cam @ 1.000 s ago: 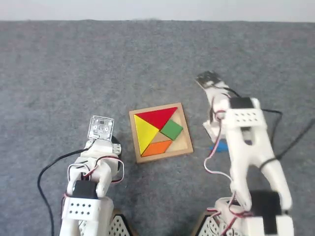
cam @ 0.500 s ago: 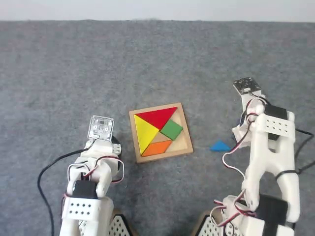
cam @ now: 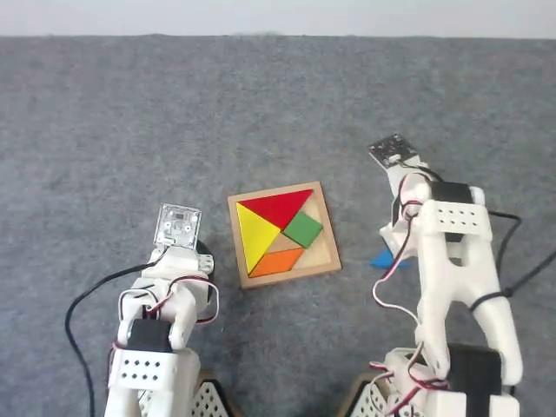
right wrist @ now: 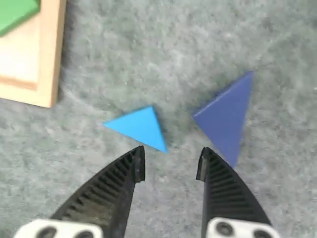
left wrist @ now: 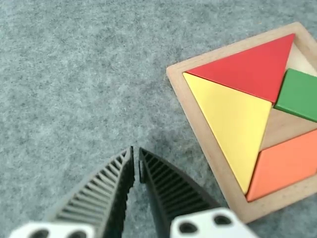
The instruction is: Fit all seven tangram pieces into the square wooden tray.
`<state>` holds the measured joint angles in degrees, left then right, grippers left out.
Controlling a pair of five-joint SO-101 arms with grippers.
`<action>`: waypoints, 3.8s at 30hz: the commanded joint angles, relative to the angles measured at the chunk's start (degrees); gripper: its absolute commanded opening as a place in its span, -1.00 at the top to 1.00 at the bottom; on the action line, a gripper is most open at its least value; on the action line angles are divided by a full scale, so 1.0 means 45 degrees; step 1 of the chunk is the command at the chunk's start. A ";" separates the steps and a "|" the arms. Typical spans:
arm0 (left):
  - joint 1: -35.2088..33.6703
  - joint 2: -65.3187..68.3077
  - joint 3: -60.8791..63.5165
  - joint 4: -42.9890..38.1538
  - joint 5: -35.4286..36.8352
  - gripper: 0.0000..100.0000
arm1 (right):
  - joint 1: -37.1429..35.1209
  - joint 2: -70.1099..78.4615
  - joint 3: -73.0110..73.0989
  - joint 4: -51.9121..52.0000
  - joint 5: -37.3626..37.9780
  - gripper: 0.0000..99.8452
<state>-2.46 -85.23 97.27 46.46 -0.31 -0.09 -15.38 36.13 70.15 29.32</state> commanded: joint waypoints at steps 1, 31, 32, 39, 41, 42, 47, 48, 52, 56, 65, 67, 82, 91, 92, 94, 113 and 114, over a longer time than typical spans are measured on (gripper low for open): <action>-0.0039 -0.0176 -0.0107 0.0059 0.0078 0.97 | -0.0205 -0.0479 -0.0684 0.0283 -0.0801 0.66; -0.0039 -0.0176 -0.0107 0.0059 0.0078 0.97 | 0.1338 0.4425 -0.3302 0.0244 0.1016 0.45; -0.0039 -0.0176 -0.0107 0.0059 0.0078 0.97 | 0.1319 0.4659 -0.3302 0.0244 0.1153 0.45; -0.0059 -0.0176 -0.0107 0.0059 0.0078 0.97 | 0.1651 0.6535 -0.4493 0.0225 0.1231 0.45; -0.0059 -0.0176 -0.0107 0.0059 0.0078 0.97 | 0.1670 0.6867 -0.4825 0.0225 0.1231 0.45; -0.0059 -0.0176 -0.0107 0.0059 0.0078 0.97 | 0.1651 0.6965 -0.4923 0.0225 0.1231 0.45; -0.0059 -0.0176 -0.0107 0.0059 0.0078 0.97 | 0.1553 0.6730 -0.5158 0.0225 0.0918 0.62; -0.0059 -0.0176 -0.0107 0.0059 0.0078 0.97 | 0.1553 0.6554 -0.5177 0.0225 0.0567 0.63; -0.0059 -0.0176 -0.0107 0.0059 0.0078 0.97 | 0.1436 0.5851 -0.5431 0.0205 -0.0567 0.63; -0.0059 -0.0176 -0.0107 0.0059 0.0078 0.97 | 0.1162 0.5773 -0.5548 0.0049 -0.1055 0.63; -0.0059 -0.0176 -0.0107 0.0059 0.0078 0.97 | 0.1104 0.6320 -0.5490 0.0068 -0.1035 0.62; -0.0059 -0.0176 -0.0107 0.0059 0.0078 0.97 | 0.1045 0.6476 -0.5529 0.0068 -0.1094 0.62; -0.0039 -0.0176 -0.0107 0.0059 0.0078 0.97 | 0.0576 0.7707 -0.5705 -0.0029 -0.1875 0.58; -0.0039 -0.0176 -0.0107 0.0059 0.0078 0.97 | 0.0557 0.7512 -0.5783 0.0068 -0.2403 0.81; -0.0039 -0.0176 -0.0107 0.0059 0.0078 0.97 | 0.0557 0.7336 -0.5841 0.0107 -0.2403 0.81; -0.0039 -0.0176 -0.0107 0.0059 0.0078 0.97 | 0.0557 0.6711 -0.5841 0.0107 -0.2364 0.82; -0.0039 -0.0176 -0.0107 0.0059 0.0078 0.97 | -0.4601 0.0186 -0.3009 0.0713 -0.1934 0.82; -0.0039 -0.0176 -0.0107 0.0059 0.0078 0.97 | -0.4816 0.0186 -0.2989 0.0713 -0.1934 0.82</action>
<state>-2.46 -85.23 97.27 46.46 -0.31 -18.29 -10.81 22.95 73.05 19.91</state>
